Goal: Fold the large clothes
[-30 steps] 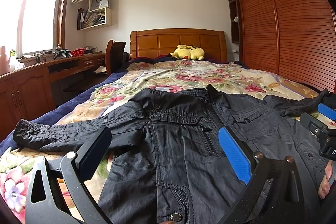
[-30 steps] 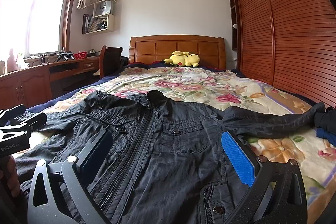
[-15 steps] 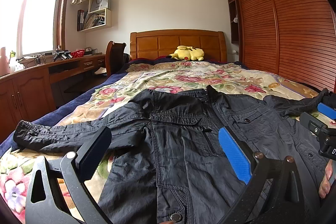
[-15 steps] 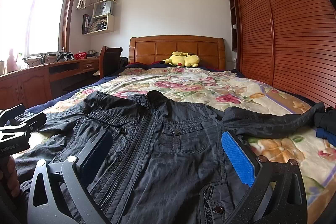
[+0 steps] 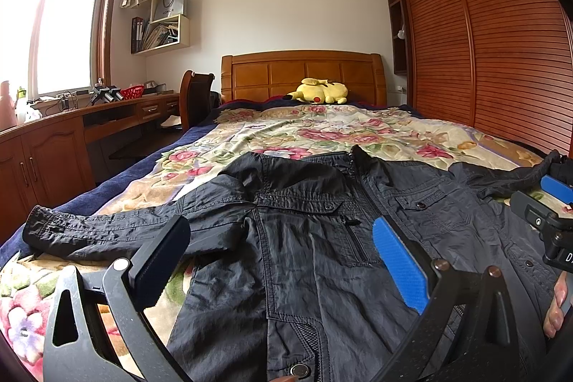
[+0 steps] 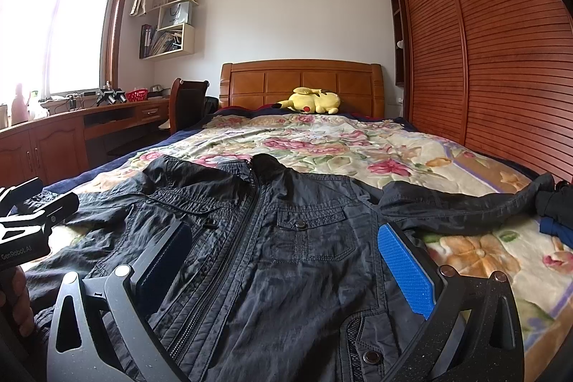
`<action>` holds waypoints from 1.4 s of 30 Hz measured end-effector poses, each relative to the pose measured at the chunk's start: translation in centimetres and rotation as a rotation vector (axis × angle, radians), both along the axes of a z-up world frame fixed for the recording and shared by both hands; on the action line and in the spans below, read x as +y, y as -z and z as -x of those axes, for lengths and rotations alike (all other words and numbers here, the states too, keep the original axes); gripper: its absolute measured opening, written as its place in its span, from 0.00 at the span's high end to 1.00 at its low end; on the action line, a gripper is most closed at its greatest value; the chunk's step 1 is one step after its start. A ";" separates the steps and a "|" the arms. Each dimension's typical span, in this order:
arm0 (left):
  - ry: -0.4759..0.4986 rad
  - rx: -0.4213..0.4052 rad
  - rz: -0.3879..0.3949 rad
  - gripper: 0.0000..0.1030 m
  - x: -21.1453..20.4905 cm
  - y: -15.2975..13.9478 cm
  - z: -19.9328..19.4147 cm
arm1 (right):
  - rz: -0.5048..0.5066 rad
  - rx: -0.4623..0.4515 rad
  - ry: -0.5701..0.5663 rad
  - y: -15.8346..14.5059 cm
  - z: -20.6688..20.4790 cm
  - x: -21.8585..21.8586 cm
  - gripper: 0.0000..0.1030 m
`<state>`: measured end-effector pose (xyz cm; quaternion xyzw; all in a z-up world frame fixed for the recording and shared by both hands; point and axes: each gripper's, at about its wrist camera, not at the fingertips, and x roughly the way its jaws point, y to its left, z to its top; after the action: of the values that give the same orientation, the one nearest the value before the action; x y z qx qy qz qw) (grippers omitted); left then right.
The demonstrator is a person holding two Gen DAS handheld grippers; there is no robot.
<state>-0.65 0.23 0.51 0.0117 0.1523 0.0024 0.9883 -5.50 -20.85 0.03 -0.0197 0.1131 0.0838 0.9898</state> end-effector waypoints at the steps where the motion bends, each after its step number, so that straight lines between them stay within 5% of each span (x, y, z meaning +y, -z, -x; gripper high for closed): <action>1: 0.000 0.000 0.000 0.01 0.0 0.0 0.0 | 0.000 -0.001 0.000 0.0 0.0 0.0 0.00; 34: 0.024 0.014 0.007 0.01 0.4 -1.0 0.3 | 0.004 -0.017 -0.026 -0.1 0.3 0.2 0.00; 42: -0.013 0.042 -0.073 0.01 3.1 -3.1 -0.6 | -0.027 -0.006 -0.121 -1.0 0.5 1.2 0.00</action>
<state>-0.06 3.30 3.65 0.0466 0.1730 0.0142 0.9837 -6.00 -19.62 1.08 -0.0135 0.1078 0.1452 0.9834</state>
